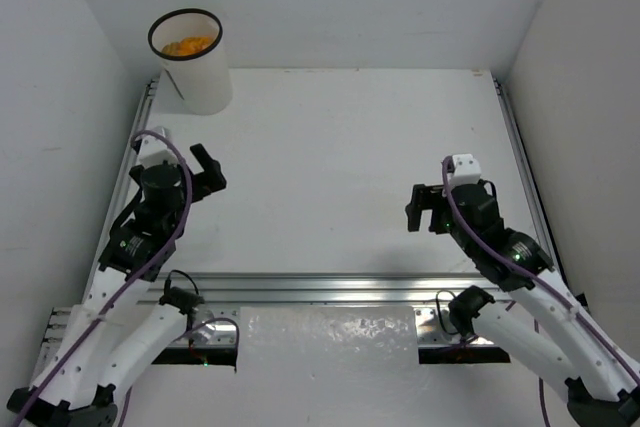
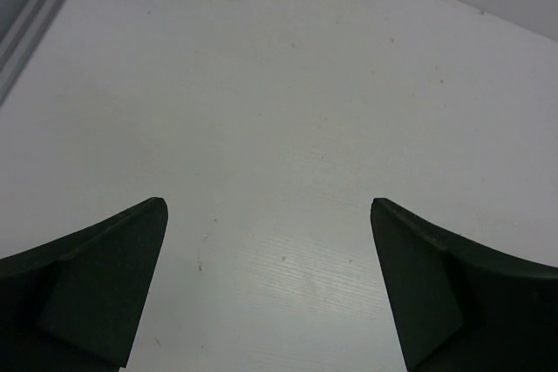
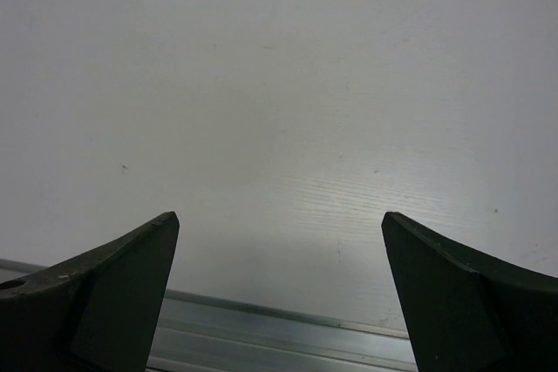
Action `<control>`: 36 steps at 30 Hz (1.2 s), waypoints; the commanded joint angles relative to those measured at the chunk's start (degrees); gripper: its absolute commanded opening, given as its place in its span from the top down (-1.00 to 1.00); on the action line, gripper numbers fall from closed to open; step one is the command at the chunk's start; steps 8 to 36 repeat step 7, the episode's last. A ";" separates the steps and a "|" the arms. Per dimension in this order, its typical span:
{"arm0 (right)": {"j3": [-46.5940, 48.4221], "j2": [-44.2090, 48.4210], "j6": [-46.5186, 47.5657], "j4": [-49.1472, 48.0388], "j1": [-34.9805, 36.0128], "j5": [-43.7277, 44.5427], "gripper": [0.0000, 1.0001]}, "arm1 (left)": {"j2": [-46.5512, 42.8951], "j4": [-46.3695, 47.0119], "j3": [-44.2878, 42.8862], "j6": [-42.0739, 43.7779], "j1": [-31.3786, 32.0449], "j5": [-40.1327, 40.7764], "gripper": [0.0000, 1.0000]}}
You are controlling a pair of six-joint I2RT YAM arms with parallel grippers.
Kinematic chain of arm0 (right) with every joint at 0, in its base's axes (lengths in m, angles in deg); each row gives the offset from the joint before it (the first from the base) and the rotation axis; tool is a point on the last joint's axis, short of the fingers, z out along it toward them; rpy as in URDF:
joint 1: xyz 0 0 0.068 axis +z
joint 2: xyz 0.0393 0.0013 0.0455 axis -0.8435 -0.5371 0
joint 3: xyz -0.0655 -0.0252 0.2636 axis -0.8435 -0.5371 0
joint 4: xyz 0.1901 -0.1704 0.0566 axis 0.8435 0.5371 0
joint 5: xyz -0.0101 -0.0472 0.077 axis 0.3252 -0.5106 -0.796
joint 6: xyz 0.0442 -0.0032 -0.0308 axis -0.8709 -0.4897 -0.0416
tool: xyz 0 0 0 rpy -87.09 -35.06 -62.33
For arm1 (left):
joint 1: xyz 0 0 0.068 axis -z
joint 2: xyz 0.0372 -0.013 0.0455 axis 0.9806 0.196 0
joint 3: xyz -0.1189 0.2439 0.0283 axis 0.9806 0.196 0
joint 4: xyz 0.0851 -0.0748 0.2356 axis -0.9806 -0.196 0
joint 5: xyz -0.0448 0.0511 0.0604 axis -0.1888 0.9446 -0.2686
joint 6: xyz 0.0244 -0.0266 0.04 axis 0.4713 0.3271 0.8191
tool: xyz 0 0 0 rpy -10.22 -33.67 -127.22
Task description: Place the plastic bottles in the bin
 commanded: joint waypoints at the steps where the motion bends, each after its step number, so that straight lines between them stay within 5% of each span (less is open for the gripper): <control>1: 0.45 2.40 1.08 0.64 0.21 2.53 -0.98 | 0.37 1.76 0.22 1.07 -0.16 4.45 -0.99; 36: 0.71 2.23 -0.40 1.96 0.21 4.21 -0.98 | 2.04 -0.52 -0.75 -3.76 -0.86 7.77 -0.99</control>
